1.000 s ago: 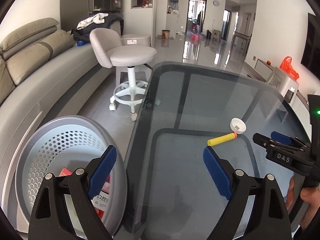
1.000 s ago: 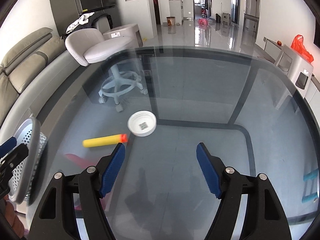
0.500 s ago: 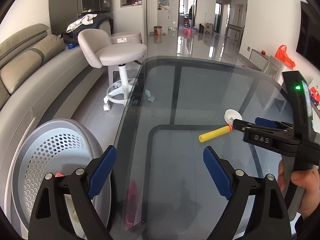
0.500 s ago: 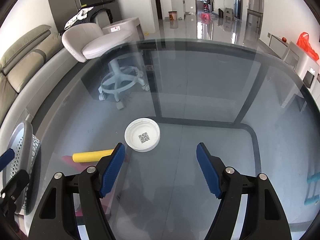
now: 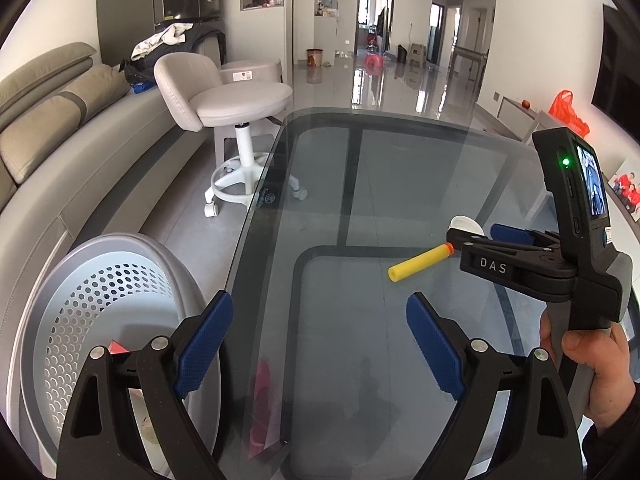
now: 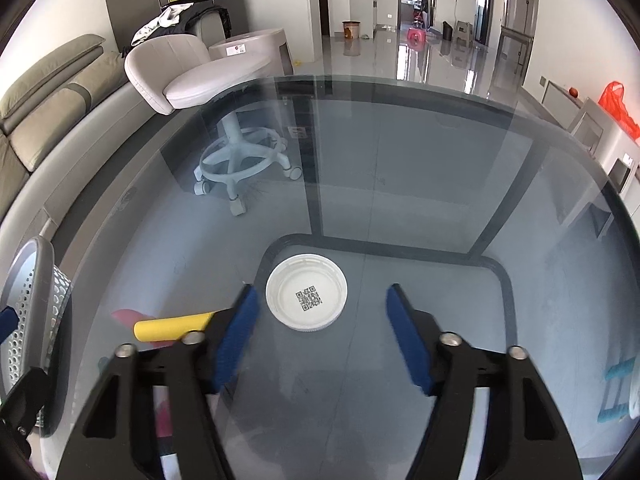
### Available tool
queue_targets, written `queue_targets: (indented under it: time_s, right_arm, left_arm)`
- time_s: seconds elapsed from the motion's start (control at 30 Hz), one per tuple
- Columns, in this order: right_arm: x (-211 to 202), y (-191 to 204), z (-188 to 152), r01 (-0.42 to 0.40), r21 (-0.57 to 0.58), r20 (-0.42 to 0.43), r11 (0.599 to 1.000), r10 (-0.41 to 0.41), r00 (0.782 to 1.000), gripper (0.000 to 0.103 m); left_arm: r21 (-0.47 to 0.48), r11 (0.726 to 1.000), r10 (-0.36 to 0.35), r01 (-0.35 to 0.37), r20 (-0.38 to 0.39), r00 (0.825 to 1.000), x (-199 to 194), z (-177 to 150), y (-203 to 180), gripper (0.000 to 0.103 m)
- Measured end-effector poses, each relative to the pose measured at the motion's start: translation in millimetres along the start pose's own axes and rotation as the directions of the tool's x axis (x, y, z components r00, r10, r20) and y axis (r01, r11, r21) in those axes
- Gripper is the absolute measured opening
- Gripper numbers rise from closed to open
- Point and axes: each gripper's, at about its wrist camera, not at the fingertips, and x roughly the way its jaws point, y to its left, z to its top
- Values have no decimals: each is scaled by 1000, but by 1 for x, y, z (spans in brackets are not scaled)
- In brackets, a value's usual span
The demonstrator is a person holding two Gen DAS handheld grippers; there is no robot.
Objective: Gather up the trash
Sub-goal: 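Reach the right tool to the white bottle cap and close on it, then grasp the yellow foam dart with the left tool while the right tool holds the cap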
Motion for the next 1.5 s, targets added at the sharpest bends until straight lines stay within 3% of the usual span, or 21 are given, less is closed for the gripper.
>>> queue_targets:
  time_s: [0.13,0.37,0.73,1.03,1.5]
  right_arm:
    - [0,4,-1,10,-28,6,1000,-10,1000,39]
    - [-4,-5,0,-11,15,20,1000,10,1000,39]
    - [-42,-41,-10,-126,181,50,975,118,992,39]
    - [-65,-49,-23,-124,180,72,976,113,991,39]
    - [-67,-73,-26,-180,217,73,959,168,983,39]
  left_arm:
    - [-2,1000,4,-4,-3,1000,1,-1,1,87]
    - [1,1000,5,-5,6,1000,0,1,1,87]
    - [40,999,-31,31,2,1000,10,7,-4,87]
    - [162,984,-80,75,26,996,23,18,-33,87]
    - [230,968,-85,100,-74,994,66,26,-58,87]
